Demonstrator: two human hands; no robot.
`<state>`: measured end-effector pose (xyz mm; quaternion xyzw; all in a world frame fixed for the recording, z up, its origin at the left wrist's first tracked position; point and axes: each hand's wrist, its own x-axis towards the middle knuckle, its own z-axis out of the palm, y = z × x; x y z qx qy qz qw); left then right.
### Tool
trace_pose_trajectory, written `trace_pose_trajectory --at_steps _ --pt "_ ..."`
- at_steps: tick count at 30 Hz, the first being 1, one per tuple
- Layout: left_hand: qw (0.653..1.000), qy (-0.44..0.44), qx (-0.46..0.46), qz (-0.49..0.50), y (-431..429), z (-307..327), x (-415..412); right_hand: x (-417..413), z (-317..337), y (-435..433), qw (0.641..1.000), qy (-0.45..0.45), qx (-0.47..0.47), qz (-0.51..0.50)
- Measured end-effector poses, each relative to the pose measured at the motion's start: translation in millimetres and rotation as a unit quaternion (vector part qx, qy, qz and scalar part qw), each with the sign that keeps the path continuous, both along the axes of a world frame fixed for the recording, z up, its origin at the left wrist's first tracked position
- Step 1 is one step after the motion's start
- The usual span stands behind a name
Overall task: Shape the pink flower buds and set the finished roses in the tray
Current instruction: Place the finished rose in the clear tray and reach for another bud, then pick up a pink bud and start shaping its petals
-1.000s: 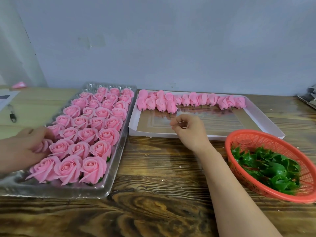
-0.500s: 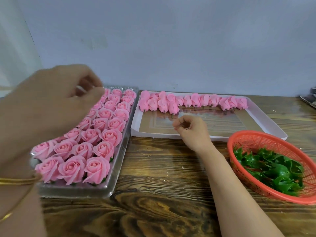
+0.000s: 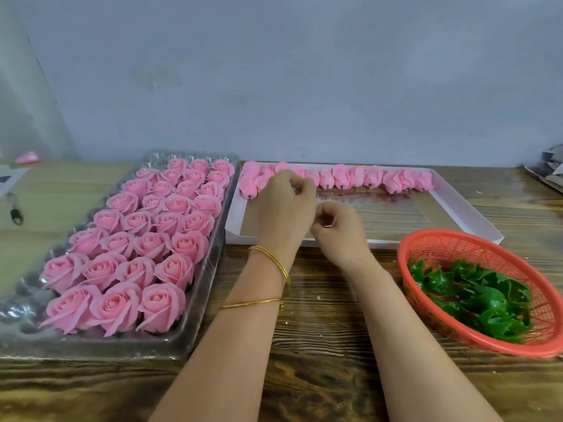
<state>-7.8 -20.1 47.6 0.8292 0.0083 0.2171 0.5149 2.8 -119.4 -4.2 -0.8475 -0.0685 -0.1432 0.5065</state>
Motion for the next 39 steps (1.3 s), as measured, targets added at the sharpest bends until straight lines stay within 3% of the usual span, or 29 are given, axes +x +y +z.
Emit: trace_pose_trajectory --at_steps 11,25,39 --pt "0.991 -0.067 -0.105 0.052 12.4 -47.0 9.9 2.9 0.4 3.2 0.999 0.024 0.04 -0.022" --pt "0.973 -0.138 -0.16 0.091 13.4 -58.7 9.6 52.1 28.6 8.7 0.96 0.211 0.147 -0.11" --pt "0.972 -0.105 -0.181 0.107 14.7 -63.5 15.4 99.3 21.5 17.1 0.954 0.268 -0.007 -0.133"
